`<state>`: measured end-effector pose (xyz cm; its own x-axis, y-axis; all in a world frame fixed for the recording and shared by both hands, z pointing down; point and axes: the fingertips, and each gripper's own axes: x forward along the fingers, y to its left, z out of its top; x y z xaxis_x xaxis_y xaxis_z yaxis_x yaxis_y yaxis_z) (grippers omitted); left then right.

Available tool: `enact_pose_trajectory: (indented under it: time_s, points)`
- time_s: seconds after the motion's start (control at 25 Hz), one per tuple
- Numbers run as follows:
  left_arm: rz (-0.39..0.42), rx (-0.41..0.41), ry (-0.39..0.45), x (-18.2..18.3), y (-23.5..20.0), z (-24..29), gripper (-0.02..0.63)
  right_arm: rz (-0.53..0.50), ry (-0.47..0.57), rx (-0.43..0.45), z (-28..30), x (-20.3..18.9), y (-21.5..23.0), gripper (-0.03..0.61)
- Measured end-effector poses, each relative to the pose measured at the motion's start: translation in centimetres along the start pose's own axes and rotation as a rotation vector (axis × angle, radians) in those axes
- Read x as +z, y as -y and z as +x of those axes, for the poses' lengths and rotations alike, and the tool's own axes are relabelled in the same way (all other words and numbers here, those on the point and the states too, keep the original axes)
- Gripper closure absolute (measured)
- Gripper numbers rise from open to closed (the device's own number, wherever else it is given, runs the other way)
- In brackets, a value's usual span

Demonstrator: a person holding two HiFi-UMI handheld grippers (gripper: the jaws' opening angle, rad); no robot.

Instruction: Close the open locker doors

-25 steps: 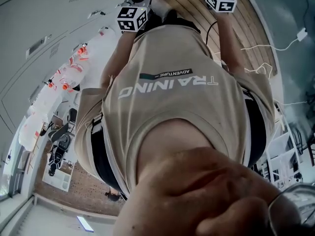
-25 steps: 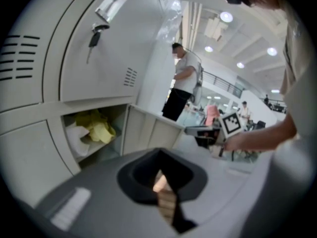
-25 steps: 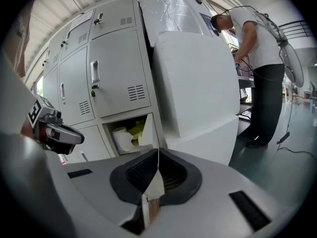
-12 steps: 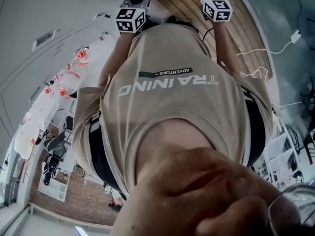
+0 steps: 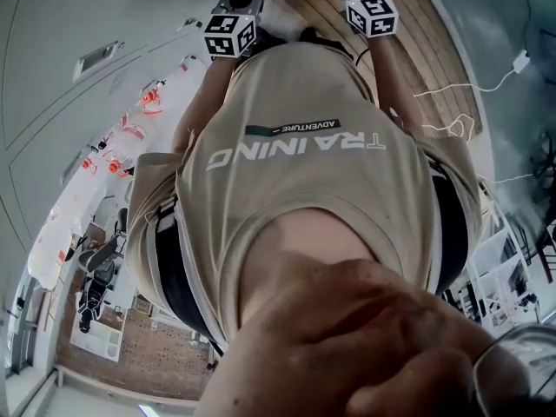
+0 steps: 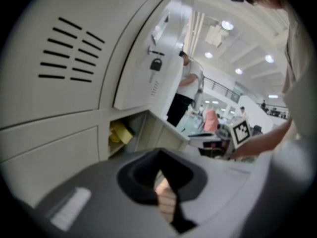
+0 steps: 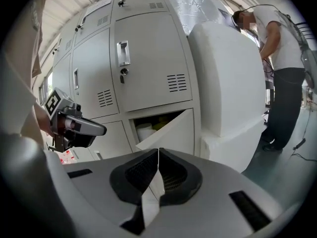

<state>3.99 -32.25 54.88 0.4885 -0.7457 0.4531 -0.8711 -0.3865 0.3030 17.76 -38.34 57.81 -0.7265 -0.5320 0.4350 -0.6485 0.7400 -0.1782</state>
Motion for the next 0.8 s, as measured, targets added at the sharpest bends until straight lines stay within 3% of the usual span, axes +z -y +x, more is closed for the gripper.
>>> enact_pose_trajectory:
  time_s: [0.48,0.8]
  points:
    - [-0.003,0.004,0.027,-0.5,-4.4,-4.0,0.614,-0.045,0.009,0.032,4.6,1.7,-4.9,0.563]
    - [-0.029,0.076,0.062,0.0,-6.2,-5.6,0.614,-0.101,0.008,0.122,7.8,3.9,-7.3,0.563]
